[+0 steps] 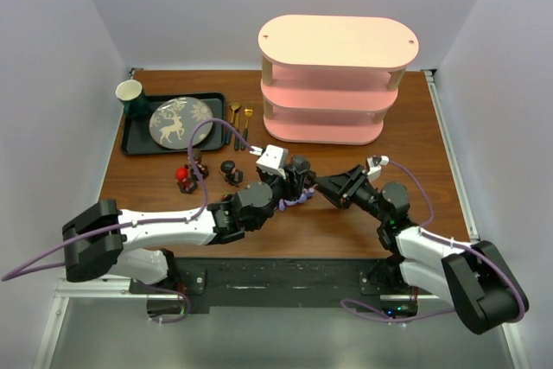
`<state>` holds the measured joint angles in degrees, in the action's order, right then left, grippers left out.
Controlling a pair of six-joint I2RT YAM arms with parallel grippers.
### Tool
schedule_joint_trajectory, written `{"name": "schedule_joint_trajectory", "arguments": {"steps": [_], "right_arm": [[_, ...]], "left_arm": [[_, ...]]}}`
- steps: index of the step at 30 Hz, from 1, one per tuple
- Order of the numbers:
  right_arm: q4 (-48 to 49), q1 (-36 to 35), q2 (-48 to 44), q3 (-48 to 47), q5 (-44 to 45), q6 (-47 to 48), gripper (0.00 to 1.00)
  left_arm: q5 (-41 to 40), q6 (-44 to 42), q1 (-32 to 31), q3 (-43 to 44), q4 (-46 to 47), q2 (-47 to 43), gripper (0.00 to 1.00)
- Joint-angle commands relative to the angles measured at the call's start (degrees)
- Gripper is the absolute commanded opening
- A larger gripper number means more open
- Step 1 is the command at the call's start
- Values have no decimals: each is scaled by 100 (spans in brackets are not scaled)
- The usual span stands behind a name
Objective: Place and organize the plastic toys onto the shelf
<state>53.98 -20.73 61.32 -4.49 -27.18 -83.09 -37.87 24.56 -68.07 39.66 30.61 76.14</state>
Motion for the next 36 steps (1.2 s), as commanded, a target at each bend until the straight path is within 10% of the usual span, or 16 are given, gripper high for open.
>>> {"name": "schedule_joint_trajectory", "arguments": {"steps": [1,19,36], "right_arm": [[-438,-28,-331,-131,204,371,60],[-4323,-19,-2299,-983,1328,3182,80],[-4756,-19,-2502,-1133,1628,4441,83]], "left_arm": [[-580,-363,-48,235,270,67,7],[41,-1392,1173,780,1402,1464,8],[895,-1647,2070,1562,2546,3231,7]]}}
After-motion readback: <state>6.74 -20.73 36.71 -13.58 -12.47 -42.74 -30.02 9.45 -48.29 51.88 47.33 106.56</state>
